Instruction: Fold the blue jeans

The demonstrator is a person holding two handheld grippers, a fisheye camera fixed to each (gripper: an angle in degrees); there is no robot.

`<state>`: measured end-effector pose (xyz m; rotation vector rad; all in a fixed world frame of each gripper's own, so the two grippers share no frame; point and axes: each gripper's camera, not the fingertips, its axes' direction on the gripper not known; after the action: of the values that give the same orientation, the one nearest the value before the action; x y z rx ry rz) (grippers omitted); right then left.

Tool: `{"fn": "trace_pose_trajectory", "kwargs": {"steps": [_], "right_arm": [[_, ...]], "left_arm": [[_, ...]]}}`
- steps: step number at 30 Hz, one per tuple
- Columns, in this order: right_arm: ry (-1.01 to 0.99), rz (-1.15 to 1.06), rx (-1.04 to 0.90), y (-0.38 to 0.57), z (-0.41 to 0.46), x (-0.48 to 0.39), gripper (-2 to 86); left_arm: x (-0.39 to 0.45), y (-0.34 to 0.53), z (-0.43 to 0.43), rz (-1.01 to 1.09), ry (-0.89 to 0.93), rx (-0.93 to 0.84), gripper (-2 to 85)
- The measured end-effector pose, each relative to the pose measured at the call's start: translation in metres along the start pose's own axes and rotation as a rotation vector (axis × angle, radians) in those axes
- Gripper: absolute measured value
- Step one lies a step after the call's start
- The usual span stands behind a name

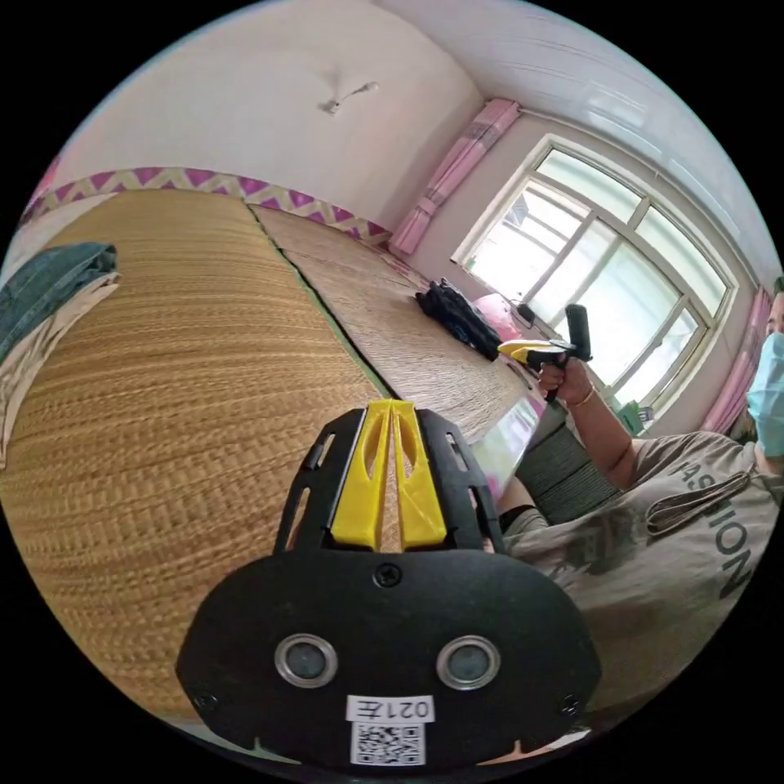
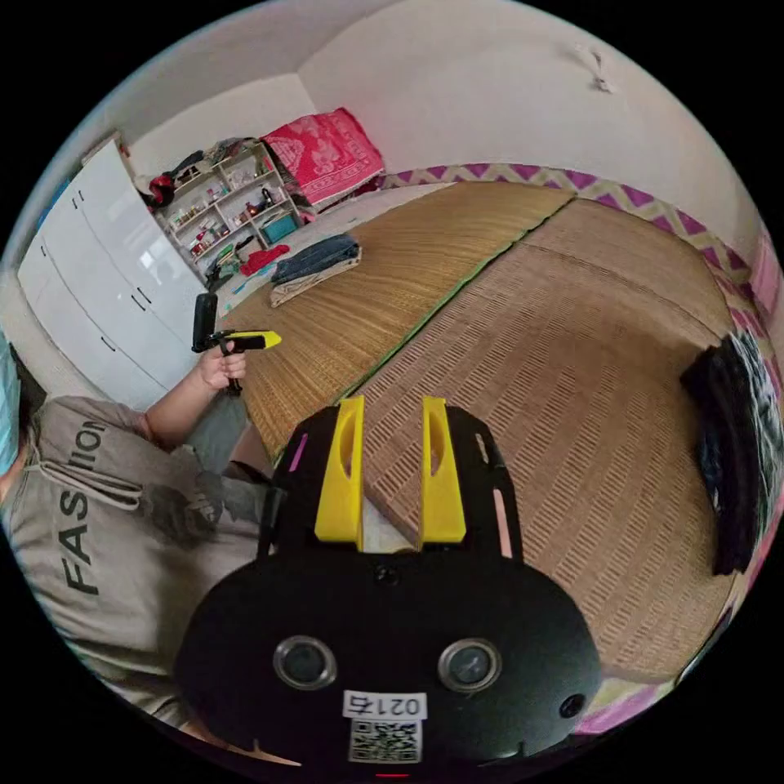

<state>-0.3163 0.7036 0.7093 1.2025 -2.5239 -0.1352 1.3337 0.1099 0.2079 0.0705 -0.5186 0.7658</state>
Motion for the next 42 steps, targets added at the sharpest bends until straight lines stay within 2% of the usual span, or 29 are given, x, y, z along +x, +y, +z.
{"fn": "trace_pose_trajectory", "kwargs": {"steps": [3,7,10,12,15,17,20,23,29,37,42], "right_arm": [[-0.036,-0.083,-0.027,-0.104,0.034,-0.06,9.4],[-0.124,-0.181,-0.091,-0.255,0.087,-0.147,9.7],[-0.13,-0.315,-0.165,-0.372,0.129,-0.225,10.6],[-0.114,-0.41,-0.163,-0.436,0.15,-0.274,10.8],[-0.111,-0.593,-0.111,-0.53,0.183,-0.355,11.2],[-0.117,-0.744,0.037,-0.588,0.203,-0.411,11.3],[-0.134,-0.834,0.145,-0.66,0.23,-0.467,11.5],[-0.114,-0.914,0.12,-0.724,0.26,-0.525,13.3],[-0.004,-1.174,-0.02,-0.777,0.304,-0.626,17.3],[0.078,-1.196,-0.006,-0.848,0.288,-0.684,15.3],[-0.037,-0.998,-0.073,-0.911,0.249,-0.693,15.4]], "left_arm": [[-0.02,0.058,-0.044,-0.01,0.005,0.123,-1.0],[-0.086,0.128,-0.084,-0.127,0.264,0.345,-0.9],[-0.11,0.167,-0.095,-0.157,0.357,0.453,-0.9],[-0.116,0.18,-0.094,-0.153,0.394,0.458,-0.9],[-0.128,0.199,-0.09,-0.178,0.431,0.457,-0.9],[-0.135,0.21,-0.088,-0.185,0.468,0.465,-0.9],[-0.14,0.232,-0.087,-0.18,0.505,0.498,-0.9],[-0.142,0.249,-0.084,-0.176,0.507,0.504,-0.9],[-0.149,0.275,-0.071,-0.177,0.553,0.509,-0.9],[-0.149,0.307,-0.052,-0.152,0.593,0.52,-0.9],[-0.151,0.321,-0.04,-0.163,0.596,0.52,-0.9]]}}
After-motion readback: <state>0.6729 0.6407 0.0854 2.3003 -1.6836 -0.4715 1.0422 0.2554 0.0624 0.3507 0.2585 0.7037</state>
